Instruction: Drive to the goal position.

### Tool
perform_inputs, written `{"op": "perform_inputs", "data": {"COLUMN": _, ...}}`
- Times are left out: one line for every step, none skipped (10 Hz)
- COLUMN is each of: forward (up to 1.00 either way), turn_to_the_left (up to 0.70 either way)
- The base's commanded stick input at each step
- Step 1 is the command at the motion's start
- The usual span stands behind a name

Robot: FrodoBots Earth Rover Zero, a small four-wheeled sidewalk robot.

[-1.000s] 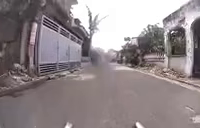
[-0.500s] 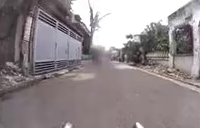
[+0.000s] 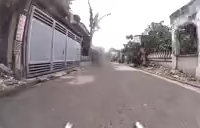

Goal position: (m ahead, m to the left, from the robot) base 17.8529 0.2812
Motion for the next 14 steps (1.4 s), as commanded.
{"op": "perform_inputs", "data": {"forward": 0.70, "turn_to_the_left": 0.00}}
{"op": "perform_inputs", "data": {"forward": 0.70, "turn_to_the_left": 0.00}}
{"op": "perform_inputs", "data": {"forward": 0.70, "turn_to_the_left": 0.00}}
{"op": "perform_inputs", "data": {"forward": 0.70, "turn_to_the_left": 0.00}}
{"op": "perform_inputs", "data": {"forward": 0.70, "turn_to_the_left": 0.00}}
{"op": "perform_inputs", "data": {"forward": 0.70, "turn_to_the_left": 0.00}}
{"op": "perform_inputs", "data": {"forward": 0.70, "turn_to_the_left": 0.00}}
{"op": "perform_inputs", "data": {"forward": 0.70, "turn_to_the_left": 0.00}}
{"op": "perform_inputs", "data": {"forward": 0.70, "turn_to_the_left": 0.00}}
{"op": "perform_inputs", "data": {"forward": 0.70, "turn_to_the_left": 0.00}}
{"op": "perform_inputs", "data": {"forward": 0.70, "turn_to_the_left": 0.00}}
{"op": "perform_inputs", "data": {"forward": 0.70, "turn_to_the_left": 0.00}}
{"op": "perform_inputs", "data": {"forward": 0.70, "turn_to_the_left": 0.00}}
{"op": "perform_inputs", "data": {"forward": 0.70, "turn_to_the_left": 0.00}}
